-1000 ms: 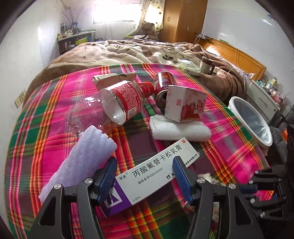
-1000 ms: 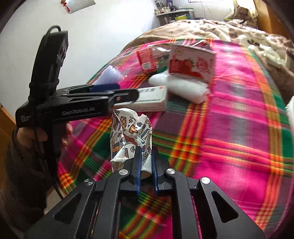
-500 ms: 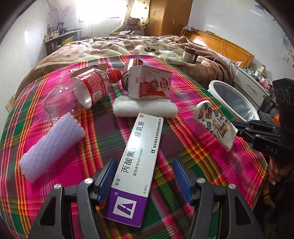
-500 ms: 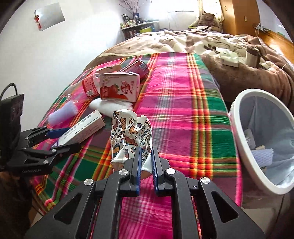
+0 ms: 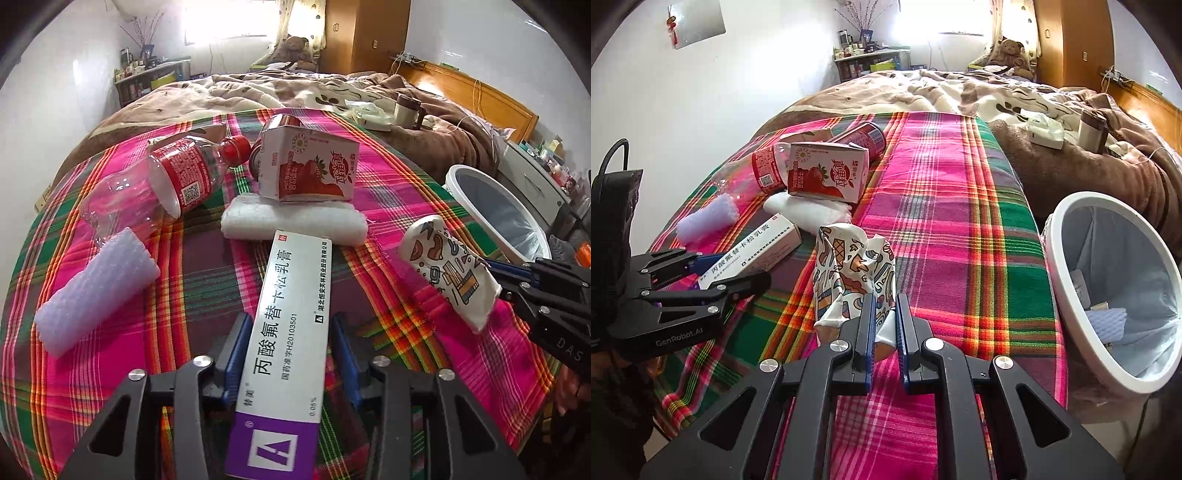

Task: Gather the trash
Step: 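Grasp the printed snack wrapper with the right gripper while the left gripper grasps the ointment box, then carry the wrapper and ointment box over the wastebasket and open both grippers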

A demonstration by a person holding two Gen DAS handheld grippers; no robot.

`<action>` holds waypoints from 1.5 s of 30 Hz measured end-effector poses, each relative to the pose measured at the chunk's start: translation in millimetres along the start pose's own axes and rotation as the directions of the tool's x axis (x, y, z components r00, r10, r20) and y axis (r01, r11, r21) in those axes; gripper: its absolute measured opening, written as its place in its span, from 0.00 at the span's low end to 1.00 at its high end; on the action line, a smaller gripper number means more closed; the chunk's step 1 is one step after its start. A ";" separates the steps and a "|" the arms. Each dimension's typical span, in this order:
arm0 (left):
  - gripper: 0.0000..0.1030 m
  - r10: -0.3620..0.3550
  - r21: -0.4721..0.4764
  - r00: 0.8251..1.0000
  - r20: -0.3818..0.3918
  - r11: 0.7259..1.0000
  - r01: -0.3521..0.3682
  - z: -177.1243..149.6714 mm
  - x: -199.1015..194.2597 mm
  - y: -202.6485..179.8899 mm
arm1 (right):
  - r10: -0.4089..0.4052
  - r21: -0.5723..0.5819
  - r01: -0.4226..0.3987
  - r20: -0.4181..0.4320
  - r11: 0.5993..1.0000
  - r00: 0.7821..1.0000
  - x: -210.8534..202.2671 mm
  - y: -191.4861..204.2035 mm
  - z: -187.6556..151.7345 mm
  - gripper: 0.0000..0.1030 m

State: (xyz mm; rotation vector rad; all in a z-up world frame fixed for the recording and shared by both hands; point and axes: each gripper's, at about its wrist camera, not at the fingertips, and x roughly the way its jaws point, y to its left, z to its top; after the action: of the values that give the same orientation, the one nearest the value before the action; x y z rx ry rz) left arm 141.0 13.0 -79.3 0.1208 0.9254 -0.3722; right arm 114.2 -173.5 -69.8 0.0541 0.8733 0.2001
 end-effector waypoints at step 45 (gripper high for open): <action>0.37 -0.168 0.064 0.961 0.222 0.985 0.157 50.5 -56.4 -141.9 | -0.199 0.229 0.152 0.200 0.961 0.959 -82.7 -116.8 -0.9 0.10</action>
State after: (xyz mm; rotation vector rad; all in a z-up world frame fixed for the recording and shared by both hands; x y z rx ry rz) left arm 96.9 -117.3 4.1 0.0430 0.7026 -0.5485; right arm 79.7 -304.2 -22.8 0.1930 0.6695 -0.0675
